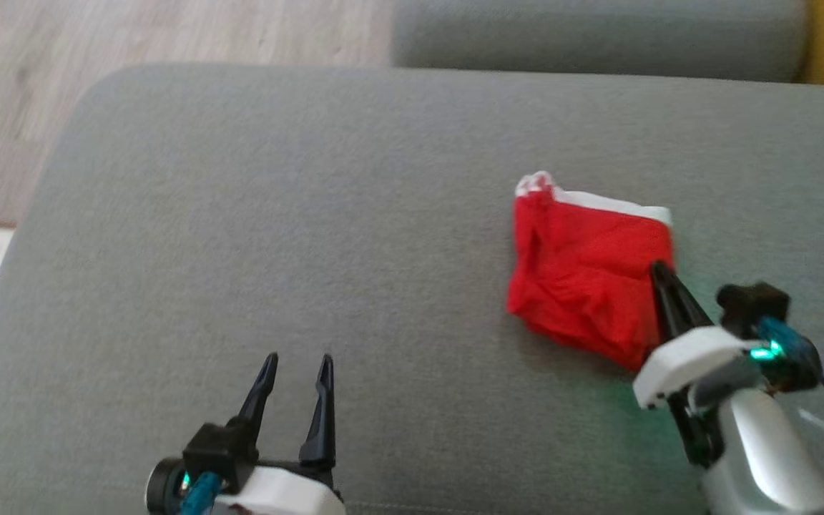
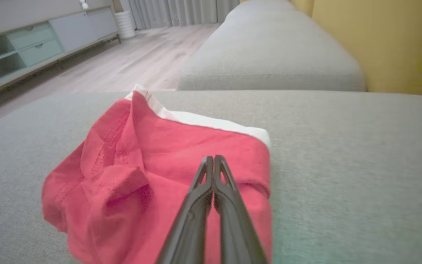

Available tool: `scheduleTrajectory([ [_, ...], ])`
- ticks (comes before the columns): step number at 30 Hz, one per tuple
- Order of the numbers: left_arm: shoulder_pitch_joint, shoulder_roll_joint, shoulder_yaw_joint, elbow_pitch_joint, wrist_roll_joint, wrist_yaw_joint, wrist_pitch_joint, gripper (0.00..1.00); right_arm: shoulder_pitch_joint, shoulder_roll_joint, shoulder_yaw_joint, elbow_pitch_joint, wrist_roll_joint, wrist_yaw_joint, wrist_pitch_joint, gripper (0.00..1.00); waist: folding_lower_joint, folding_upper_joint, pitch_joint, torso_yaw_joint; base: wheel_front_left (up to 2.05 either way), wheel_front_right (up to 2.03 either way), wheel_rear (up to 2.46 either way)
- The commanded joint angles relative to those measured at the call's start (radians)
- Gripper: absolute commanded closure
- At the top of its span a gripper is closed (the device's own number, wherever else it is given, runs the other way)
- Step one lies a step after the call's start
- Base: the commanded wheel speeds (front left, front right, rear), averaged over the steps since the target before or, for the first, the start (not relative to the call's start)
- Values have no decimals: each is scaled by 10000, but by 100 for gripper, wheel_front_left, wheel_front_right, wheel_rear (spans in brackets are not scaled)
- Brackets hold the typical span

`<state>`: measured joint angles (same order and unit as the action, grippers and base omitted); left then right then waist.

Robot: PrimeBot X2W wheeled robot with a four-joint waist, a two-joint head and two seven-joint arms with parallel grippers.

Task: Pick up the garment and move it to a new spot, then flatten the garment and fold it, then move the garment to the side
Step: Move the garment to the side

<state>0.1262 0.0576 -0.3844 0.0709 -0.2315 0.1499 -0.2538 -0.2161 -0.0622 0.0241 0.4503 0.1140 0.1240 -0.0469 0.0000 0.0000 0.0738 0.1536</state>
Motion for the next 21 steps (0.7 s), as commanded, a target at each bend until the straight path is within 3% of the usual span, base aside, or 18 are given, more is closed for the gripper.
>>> scheduleTrajectory([
  [1, -401, -74, 197, -258, -8, 47, -80, 0, -490, -7, 334, 77, -78, 67, -67, 100, 0, 0, 295, 338, 0, 0, 0],
  [9, -534, -74, 80, -139, -114, 206, -80, 0, -1466, 103, 1339, 1929, 59, 67, -734, 100, 0, 0, 405, 843, 0, 0, 0],
  [21, -474, -74, 29, -139, -241, 304, -80, 0, -1572, 118, 4396, 2615, 1458, 67, -765, 100, 0, 0, 233, 971, 0, 0, 0],
])
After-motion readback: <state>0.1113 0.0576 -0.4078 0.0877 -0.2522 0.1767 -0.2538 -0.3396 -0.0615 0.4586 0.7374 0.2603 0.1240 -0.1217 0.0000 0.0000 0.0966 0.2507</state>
